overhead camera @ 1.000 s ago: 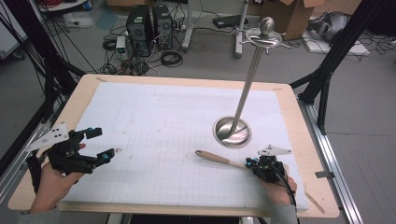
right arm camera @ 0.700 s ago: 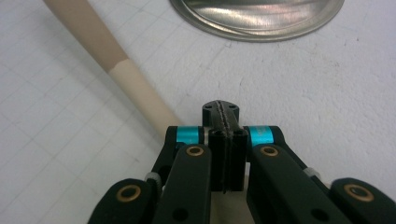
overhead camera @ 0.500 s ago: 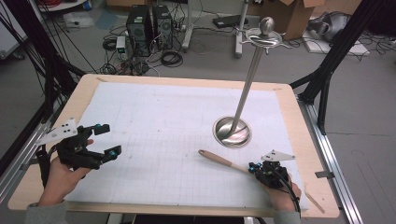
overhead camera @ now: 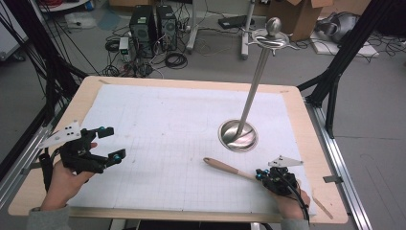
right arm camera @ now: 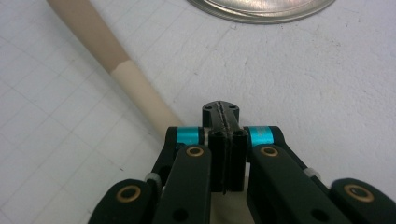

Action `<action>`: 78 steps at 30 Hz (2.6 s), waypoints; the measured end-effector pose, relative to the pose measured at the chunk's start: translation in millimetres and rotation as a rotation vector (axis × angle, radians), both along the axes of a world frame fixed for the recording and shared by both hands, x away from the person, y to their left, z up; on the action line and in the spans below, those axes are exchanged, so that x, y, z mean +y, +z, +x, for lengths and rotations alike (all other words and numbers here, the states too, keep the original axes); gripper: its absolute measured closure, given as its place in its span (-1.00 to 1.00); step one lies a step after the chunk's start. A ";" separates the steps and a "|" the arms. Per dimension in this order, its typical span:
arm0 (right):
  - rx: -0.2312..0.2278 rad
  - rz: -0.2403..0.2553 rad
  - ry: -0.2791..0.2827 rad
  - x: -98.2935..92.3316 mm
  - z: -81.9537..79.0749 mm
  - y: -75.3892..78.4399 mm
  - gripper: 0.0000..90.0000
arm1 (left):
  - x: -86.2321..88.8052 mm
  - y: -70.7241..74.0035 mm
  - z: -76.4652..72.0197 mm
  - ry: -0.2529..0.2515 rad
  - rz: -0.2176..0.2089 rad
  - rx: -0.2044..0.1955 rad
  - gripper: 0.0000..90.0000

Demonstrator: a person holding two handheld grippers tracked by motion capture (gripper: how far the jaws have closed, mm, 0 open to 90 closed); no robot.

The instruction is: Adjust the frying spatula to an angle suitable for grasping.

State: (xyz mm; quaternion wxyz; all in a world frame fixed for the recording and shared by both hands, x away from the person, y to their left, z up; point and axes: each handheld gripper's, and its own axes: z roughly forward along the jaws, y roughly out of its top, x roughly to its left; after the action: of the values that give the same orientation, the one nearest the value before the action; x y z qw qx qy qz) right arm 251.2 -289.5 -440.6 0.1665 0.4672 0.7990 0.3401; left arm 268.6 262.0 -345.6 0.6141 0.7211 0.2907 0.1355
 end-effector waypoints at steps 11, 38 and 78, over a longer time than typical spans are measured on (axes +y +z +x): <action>-0.077 0.059 0.032 8.7 -3.0 17.5 1.00 | 1.7 -1.0 -1.4 0.006 0.005 0.003 -0.92; -0.062 0.048 0.299 75.8 8.0 8.4 1.00 | 22.1 -4.7 -18.2 0.069 0.014 0.011 -0.92; -0.085 -0.050 0.285 103.7 33.0 -4.6 1.00 | 41.0 -8.2 -37.3 0.136 0.024 0.014 -0.92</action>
State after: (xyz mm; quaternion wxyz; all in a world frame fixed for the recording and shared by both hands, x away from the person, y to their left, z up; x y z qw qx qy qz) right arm 284.1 -185.7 -445.2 0.1617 0.3300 0.8576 0.3598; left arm 231.2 303.0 -353.9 0.5926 0.7080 0.3417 0.1756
